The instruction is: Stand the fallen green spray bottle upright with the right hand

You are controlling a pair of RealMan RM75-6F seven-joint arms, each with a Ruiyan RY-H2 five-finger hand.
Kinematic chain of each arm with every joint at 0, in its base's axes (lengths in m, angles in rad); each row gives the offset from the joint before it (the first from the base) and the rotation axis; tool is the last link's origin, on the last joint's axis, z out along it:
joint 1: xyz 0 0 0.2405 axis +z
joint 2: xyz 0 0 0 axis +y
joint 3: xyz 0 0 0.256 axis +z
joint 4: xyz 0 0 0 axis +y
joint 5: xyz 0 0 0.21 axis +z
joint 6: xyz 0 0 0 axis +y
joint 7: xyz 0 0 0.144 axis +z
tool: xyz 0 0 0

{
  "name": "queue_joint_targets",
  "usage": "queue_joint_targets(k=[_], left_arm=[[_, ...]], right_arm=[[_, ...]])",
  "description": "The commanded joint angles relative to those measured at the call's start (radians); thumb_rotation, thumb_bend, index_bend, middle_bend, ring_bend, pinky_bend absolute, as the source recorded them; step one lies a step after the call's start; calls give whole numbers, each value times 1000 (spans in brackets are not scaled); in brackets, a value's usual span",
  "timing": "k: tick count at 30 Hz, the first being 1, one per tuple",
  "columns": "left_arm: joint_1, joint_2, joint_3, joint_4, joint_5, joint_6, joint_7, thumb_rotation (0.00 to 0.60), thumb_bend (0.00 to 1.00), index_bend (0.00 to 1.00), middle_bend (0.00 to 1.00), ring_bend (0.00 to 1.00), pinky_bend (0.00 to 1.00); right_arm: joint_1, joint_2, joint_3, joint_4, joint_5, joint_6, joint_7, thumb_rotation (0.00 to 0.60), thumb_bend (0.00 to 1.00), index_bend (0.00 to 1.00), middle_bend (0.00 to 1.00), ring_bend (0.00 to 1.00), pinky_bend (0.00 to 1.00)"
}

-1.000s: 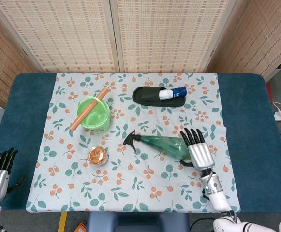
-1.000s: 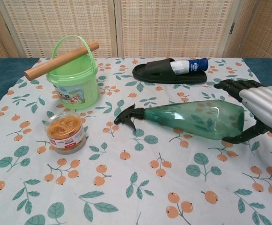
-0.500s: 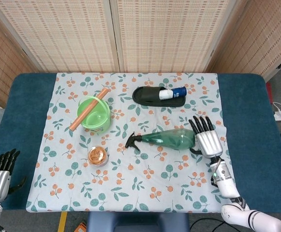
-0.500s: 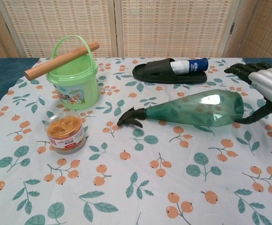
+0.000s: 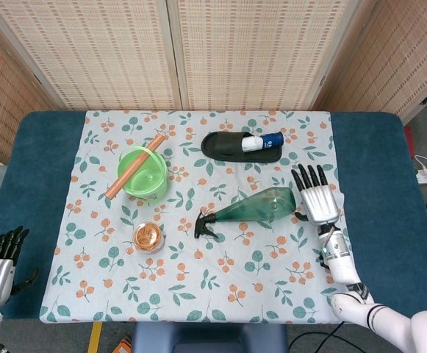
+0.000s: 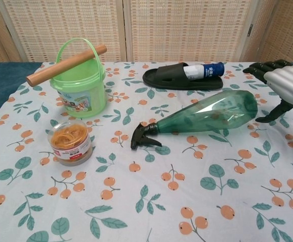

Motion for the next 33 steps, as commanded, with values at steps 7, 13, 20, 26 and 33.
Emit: queue_joint_targets(k=[7,13,20,26,33], left_arm=[[-1,5,11,-4,13,2,2,600,291,0,0,0,0],[-2,13,21,-11,26,2,3,600,290,0,0,0,0],[-5,24,32,-10,38,-1,-18,600,290,0,0,0,0],[-7,26,26,-9,25,-15,-22,600,290,0,0,0,0],[-8,30,26,-11,21,-24,-33,600,291,0,0,0,0]], right_arm=[[-32,201,19,-506,96,63,-344,600,0,0,0,0,0],[-10,240,35,-728,189,76,-494,600,0,0,0,0,0],[88,117,31,-663,255,34,-585,600,0,25,124,0,0],[175,-11,41,-546,334,-4,-654,600,0,51,158,0,0],[259,-139,67,-437,412,-36,-667,600,0,44,172,0,0]])
